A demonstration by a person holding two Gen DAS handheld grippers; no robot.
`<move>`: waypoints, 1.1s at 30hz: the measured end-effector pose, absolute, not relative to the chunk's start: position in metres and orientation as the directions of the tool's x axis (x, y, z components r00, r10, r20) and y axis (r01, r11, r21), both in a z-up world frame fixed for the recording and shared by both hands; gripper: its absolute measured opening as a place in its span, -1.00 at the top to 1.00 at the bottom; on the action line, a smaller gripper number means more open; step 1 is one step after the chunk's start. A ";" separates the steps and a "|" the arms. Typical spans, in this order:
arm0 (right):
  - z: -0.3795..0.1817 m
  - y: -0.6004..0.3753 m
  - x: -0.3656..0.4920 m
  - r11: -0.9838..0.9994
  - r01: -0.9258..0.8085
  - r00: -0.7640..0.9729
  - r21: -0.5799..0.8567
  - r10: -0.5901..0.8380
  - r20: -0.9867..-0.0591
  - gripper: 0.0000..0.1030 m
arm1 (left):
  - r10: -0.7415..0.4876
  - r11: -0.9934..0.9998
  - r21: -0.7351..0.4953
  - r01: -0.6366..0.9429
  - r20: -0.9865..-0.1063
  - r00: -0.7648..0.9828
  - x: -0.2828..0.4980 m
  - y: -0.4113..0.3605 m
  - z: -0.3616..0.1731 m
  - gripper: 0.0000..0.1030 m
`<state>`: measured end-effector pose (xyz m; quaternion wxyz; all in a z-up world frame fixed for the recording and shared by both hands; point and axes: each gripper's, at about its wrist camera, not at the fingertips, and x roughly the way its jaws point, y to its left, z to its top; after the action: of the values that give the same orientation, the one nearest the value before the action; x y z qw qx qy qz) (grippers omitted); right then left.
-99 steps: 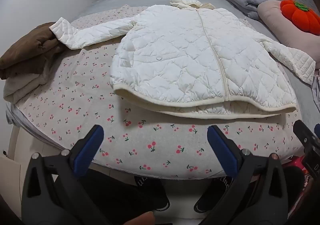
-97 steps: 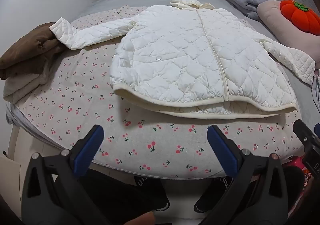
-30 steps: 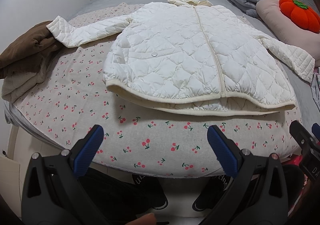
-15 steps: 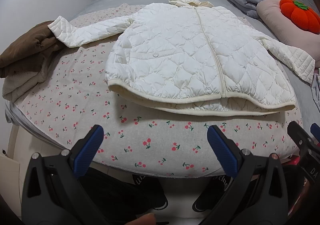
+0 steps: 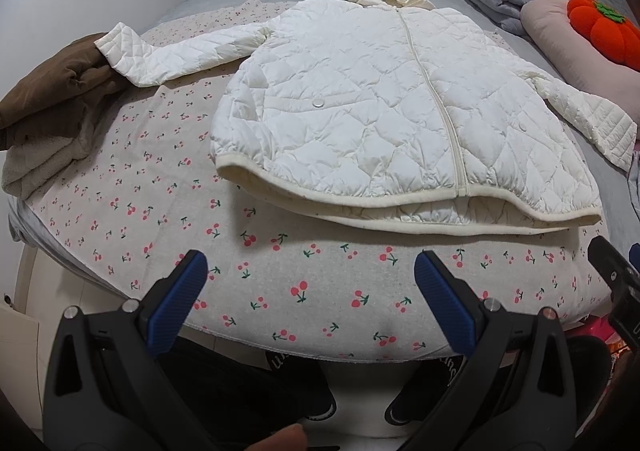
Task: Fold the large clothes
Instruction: 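Grasp the jacket hem with the left tool while the right tool grasps the hem too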
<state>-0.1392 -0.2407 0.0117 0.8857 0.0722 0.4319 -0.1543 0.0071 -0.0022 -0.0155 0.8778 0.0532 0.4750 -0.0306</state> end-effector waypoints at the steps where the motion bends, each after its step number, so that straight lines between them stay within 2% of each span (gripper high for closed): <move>1: 0.011 -0.242 -0.138 0.941 0.339 0.578 -0.008 -0.215 -0.787 -1.00 | -0.003 0.993 0.064 0.103 -0.837 0.547 0.008 -0.002 -0.016 -1.00; 10: 0.014 -0.256 -0.121 0.953 0.302 0.587 0.004 -0.183 -0.789 -1.00 | -0.037 0.994 0.025 0.103 -0.828 0.559 0.027 0.007 -0.022 -1.00; 16: 0.018 -0.274 -0.111 0.944 0.329 0.586 -0.008 -0.211 -0.782 -1.00 | -0.071 0.993 -0.005 0.117 -0.826 0.559 0.042 0.016 -0.014 -1.00; 20: 0.017 -0.282 -0.105 0.951 0.308 0.593 0.023 -0.173 -0.787 -1.00 | -0.051 0.990 0.033 0.137 -0.823 0.565 0.054 0.019 -0.009 -1.00; 25: 0.008 -0.291 -0.089 0.978 0.197 0.578 0.075 -0.054 -0.814 -1.00 | -0.103 0.981 -0.003 0.192 -0.850 0.516 0.091 0.040 -0.006 -1.00; 27: 0.003 -0.304 -0.084 0.980 0.187 0.558 0.069 -0.049 -0.828 -1.00 | -0.126 0.984 -0.043 0.175 -0.858 0.498 0.105 0.057 -0.005 -1.00; 30: -0.006 -0.328 -0.080 0.977 0.201 0.509 0.074 -0.039 -0.860 -1.00 | -0.255 0.965 -0.194 0.177 -0.856 0.451 0.122 0.081 -0.009 -1.00; 32: -0.014 -0.349 -0.078 0.961 0.230 0.486 0.154 0.024 -0.873 -1.00 | -0.345 0.938 -0.291 0.190 -0.845 0.409 0.132 0.088 -0.015 -0.95; 33: -0.020 -0.362 -0.077 0.939 0.245 0.498 0.242 0.093 -0.862 -1.00 | -0.375 0.926 -0.325 0.192 -0.841 0.390 0.136 0.088 -0.020 -0.87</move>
<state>-0.0774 -0.3625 -0.0196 0.8486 0.1691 0.4992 -0.0449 0.1362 0.0884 -0.0195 0.8290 -0.0874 0.5252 -0.1710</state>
